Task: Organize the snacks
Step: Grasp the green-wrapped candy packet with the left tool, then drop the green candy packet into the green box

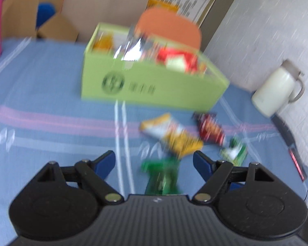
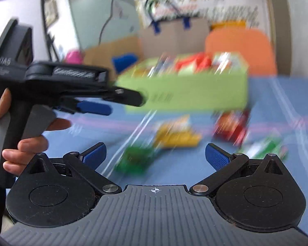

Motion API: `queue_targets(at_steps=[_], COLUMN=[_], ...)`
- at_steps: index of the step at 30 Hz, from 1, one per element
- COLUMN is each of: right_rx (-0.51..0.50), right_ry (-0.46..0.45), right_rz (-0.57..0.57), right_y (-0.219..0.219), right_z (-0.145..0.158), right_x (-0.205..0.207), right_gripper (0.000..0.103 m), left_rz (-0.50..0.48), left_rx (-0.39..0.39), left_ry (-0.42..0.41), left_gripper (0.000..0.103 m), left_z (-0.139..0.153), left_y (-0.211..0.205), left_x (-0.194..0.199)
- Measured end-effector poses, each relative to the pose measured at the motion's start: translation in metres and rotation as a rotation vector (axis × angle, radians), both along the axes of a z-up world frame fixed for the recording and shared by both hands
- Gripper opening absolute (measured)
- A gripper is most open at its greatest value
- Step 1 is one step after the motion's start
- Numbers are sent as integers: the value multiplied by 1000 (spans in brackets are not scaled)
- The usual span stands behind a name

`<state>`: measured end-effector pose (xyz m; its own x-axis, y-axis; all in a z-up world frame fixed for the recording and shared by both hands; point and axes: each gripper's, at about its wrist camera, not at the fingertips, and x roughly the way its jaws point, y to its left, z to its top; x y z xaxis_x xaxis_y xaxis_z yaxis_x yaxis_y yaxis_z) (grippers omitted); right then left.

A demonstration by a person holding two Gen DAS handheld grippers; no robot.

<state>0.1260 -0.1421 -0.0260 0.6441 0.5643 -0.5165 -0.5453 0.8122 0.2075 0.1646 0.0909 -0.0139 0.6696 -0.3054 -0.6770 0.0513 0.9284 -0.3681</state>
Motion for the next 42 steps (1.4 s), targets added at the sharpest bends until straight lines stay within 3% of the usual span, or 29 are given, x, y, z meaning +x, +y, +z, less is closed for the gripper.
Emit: queue_targets(at_steps=[5, 9, 11, 18, 20, 22, 23, 26, 29, 35, 39, 42], right_rx=[-25, -63, -72, -105, -107, -124, -143, -119, -146, -137, -122, -112], right_ry=[19, 21, 25, 17, 17, 1, -15, -25, -96, -250, -279, -249], right_rz=[22, 19, 24, 35, 43, 36, 20, 19, 15, 82, 111, 137], right_y=[27, 46, 53, 59, 62, 63, 63, 55, 55, 73, 97, 120], right_z=[-14, -18, -17, -19, -18, -18, -18, -15, 0, 55, 86, 91], right_x=[-1, 13, 19, 20, 22, 21, 19, 11, 2, 52, 116, 164], right_gripper=[85, 75, 70, 65, 62, 45, 37, 36, 35, 36, 36, 36], left_rz=[6, -50, -54, -111, -135, -163, -166, -178, -162, -92, -39, -14], left_rx=[-23, -37, 21, 31, 30, 0, -15, -20, -1, 53, 65, 90], left_ry=[35, 42, 57, 58, 47, 36, 38, -4, -82, -216, -218, -179], left_gripper=[79, 78, 71, 54, 36, 21, 21, 20, 20, 20, 20, 20], left_z=[-9, -8, -10, -15, -16, -15, -15, -5, 20, 81, 101, 94], left_y=[3, -6, -9, -11, -13, -13, -13, -18, -19, 2, 26, 40], left_x=[-3, 7, 12, 15, 14, 10, 9, -1, -5, 54, 112, 155])
